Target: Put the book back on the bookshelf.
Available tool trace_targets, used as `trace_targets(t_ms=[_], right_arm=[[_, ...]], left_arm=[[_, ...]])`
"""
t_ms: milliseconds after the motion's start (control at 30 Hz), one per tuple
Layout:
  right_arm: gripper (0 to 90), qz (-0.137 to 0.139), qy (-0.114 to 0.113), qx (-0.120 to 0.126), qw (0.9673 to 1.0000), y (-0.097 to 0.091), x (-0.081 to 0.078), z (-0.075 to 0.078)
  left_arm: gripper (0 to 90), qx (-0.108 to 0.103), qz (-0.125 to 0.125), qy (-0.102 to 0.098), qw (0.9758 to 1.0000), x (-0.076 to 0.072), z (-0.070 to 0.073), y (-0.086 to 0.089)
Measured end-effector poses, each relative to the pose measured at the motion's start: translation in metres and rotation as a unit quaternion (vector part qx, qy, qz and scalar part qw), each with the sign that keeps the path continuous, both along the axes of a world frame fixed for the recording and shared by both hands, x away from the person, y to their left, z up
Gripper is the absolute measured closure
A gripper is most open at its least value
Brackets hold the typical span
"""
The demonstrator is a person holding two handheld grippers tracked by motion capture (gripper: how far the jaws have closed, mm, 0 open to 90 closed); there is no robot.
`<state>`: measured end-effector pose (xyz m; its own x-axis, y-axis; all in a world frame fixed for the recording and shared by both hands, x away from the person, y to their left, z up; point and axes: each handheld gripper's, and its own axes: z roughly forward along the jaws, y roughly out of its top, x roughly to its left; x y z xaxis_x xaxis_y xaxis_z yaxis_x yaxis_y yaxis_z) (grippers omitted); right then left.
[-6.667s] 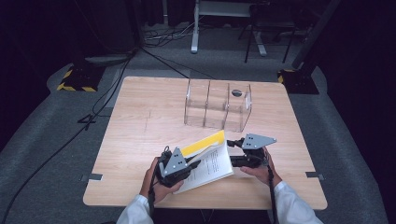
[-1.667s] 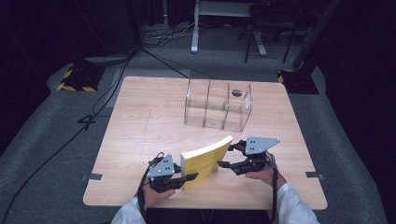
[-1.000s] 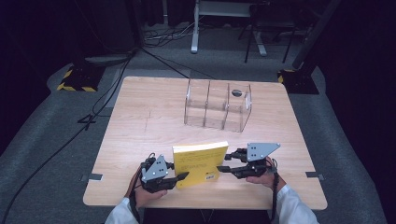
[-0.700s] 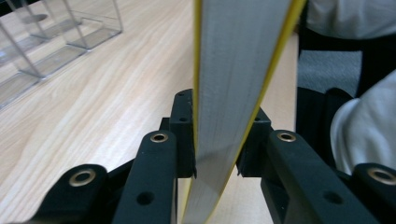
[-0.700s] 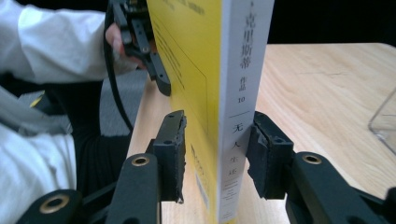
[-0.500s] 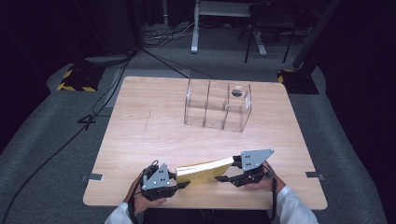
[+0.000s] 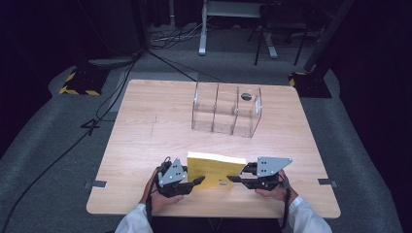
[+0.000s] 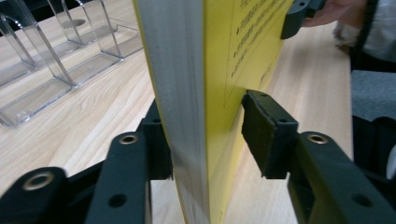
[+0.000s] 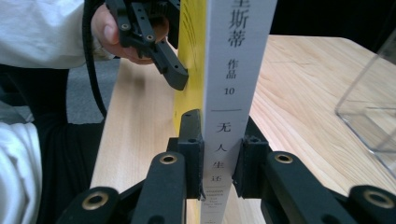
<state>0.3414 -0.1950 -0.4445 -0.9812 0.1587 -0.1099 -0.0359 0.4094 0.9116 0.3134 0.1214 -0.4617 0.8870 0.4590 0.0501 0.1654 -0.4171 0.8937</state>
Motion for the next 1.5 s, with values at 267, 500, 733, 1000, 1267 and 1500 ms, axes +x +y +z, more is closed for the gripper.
trace_targets(t_ms=[267, 500, 733, 1000, 1267, 1500], right_arm=[[75.3, -0.010, -0.004, -0.004, 0.9999, -0.013, -0.005, 0.001], [70.4, -0.012, 0.018, 0.012, 0.9997, -0.012, 0.000, -0.001], [73.9, -0.018, 0.027, 0.024, 0.9992, -0.011, 0.003, -0.003], [69.4, -0.012, 0.029, 0.023, 0.9993, -0.013, 0.001, -0.002], [69.4, 0.004, 0.030, 0.006, 0.9995, -0.006, 0.004, -0.007], [73.3, -0.029, 0.022, 0.011, 0.9993, -0.008, 0.005, -0.009]], left_arm=[[60.8, 0.000, -0.014, 0.005, 0.9999, -0.002, -0.001, 0.001], [68.3, -0.004, -0.022, 0.010, 0.9997, -0.007, -0.003, 0.003], [66.2, -0.002, 0.001, 0.004, 1.0000, -0.003, -0.004, -0.002], [65.7, -0.010, -0.031, 0.017, 0.9993, 0.009, -0.003, -0.005], [65.2, -0.016, -0.063, 0.026, 0.9975, 0.019, -0.003, -0.008], [65.0, -0.017, -0.052, 0.020, 0.9983, 0.019, -0.004, -0.014]])
